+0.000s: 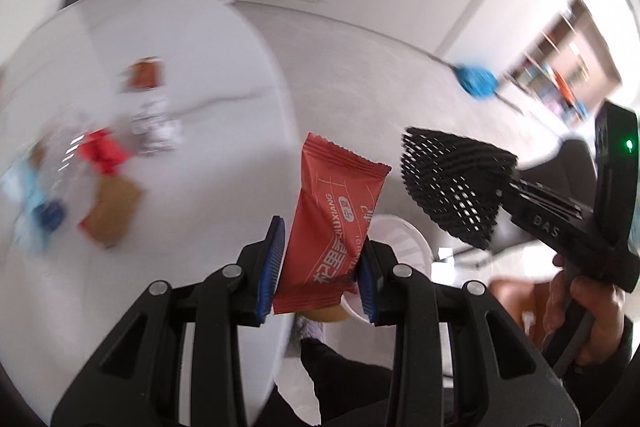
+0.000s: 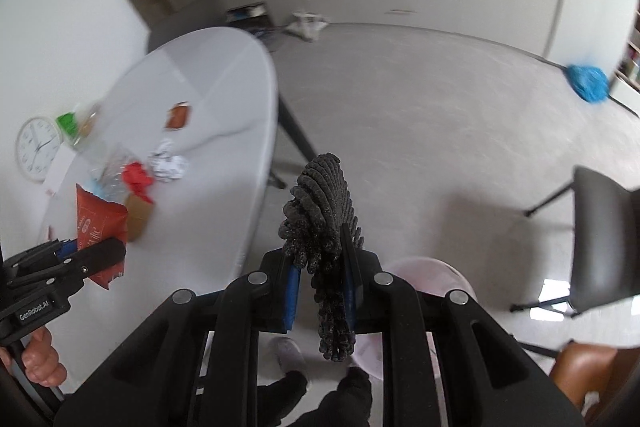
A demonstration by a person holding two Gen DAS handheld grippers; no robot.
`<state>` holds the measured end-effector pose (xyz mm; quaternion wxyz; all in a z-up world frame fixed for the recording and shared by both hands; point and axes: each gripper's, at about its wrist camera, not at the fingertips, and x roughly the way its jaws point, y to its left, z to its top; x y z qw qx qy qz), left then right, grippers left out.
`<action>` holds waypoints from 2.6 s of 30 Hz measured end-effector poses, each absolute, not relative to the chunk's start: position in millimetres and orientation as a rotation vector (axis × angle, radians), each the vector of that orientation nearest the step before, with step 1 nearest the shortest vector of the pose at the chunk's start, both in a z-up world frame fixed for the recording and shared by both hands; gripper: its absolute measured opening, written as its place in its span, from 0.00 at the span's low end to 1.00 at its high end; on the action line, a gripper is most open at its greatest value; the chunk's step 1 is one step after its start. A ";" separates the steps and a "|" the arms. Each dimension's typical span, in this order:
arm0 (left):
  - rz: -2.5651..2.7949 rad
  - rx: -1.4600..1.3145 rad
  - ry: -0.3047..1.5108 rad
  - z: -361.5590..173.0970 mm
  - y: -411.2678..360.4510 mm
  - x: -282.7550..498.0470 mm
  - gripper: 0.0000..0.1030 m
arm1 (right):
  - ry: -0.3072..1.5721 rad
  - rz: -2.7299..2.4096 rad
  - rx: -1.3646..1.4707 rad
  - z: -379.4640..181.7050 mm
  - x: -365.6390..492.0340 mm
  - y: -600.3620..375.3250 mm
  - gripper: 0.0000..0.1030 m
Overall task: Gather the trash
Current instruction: 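Carry the wrapper and scrubber to the wastebasket and release both, then move both tools back over the table toward the brown paper bag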
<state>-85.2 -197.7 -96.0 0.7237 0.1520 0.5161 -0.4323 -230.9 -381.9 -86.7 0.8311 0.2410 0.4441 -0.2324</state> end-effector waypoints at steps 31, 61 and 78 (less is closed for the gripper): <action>-1.240 0.569 1.065 -110.4 -320.2 -190.5 0.82 | 0.960 -0.656 0.665 -133.7 -360.3 -419.6 0.18; -0.768 0.309 1.007 -80.2 -162.2 -76.2 0.92 | 1.064 -0.509 0.542 -130.6 -243.5 -354.2 0.97; -0.553 0.319 0.974 -114.6 -95.3 -5.5 0.92 | 1.048 -0.419 0.400 -109.6 -174.9 -316.3 0.97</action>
